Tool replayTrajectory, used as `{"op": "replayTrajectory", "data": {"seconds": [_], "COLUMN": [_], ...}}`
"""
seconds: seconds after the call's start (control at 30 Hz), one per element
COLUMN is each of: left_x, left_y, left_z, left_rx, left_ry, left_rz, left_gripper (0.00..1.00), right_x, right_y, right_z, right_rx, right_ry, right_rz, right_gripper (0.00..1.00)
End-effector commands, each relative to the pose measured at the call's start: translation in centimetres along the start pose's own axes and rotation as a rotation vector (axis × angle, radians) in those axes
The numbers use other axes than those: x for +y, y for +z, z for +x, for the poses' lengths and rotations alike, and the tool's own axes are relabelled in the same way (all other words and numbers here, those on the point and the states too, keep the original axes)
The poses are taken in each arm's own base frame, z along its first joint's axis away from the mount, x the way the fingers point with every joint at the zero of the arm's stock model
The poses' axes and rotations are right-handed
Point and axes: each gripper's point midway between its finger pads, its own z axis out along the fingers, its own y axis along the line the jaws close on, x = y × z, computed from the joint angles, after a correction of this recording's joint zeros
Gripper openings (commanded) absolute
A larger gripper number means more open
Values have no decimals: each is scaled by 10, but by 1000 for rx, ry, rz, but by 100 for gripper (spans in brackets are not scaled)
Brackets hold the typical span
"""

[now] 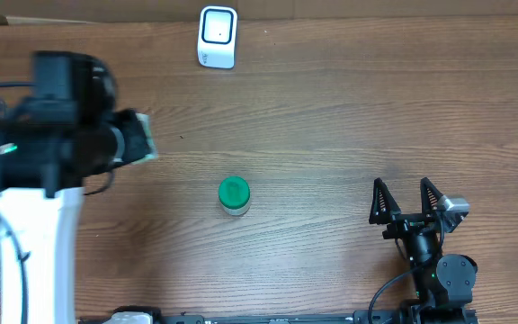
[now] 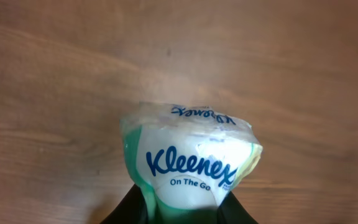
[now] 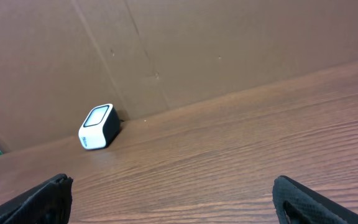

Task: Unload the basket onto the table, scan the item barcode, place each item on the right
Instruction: 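Place the tissue pack on the table left of the jar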

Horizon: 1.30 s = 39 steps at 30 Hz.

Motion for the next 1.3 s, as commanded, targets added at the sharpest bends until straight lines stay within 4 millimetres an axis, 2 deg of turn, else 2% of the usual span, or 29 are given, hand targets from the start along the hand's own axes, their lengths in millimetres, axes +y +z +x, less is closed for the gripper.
{"op": "replayTrajectory", "data": {"seconds": [0.0, 0.17, 0.23, 0.3, 0.4, 0.6, 0.73, 0.93, 1.0, 1.13, 1.2, 1.27], "left_x": [-4, -11, -7, -3, 3, 6, 6, 3, 2, -1, -8, -15], "left_y": [44, 93, 120, 135, 150, 168, 174, 174, 175, 170, 155, 129], "left_z": [25, 51, 65, 73, 82, 87, 87, 86, 87, 79, 62, 38], "left_rx": [72, 137, 178, 206, 246, 294, 302, 297, 298, 280, 247, 191], "left_ry": [3, 32, 34, 32, 32, 34, 34, 37, 36, 32, 22, 15], "left_rz": [-63, -74, -94, -113, -138, -168, -172, -164, -156, -147, -131, -104], "left_gripper": [16, 16, 17, 17, 17, 18, 52, 79, 84, 84, 84, 84], "right_x": [-1, -1, -1, -1, -1, -1, -1, -1, -1, -1, -1, -1], "right_y": [0, 0, 0, 0, 0, 0, 0, 0, 0, 0, 0, 0], "right_z": [2, 2, 2, 2, 2, 2, 2, 2, 2, 2, 2, 2], "right_rx": [-3, -3, -3, -3, -3, -3, -3, -3, -3, -3, -3, -3], "right_ry": [-3, -3, -3, -3, -3, -3, -3, -3, -3, -3, -3, -3], "right_rz": [3, 3, 3, 3, 3, 3, 3, 3, 3, 3, 3, 3], "right_gripper": [100, 100, 100, 100, 100, 100, 100, 100, 100, 100, 100, 100]}}
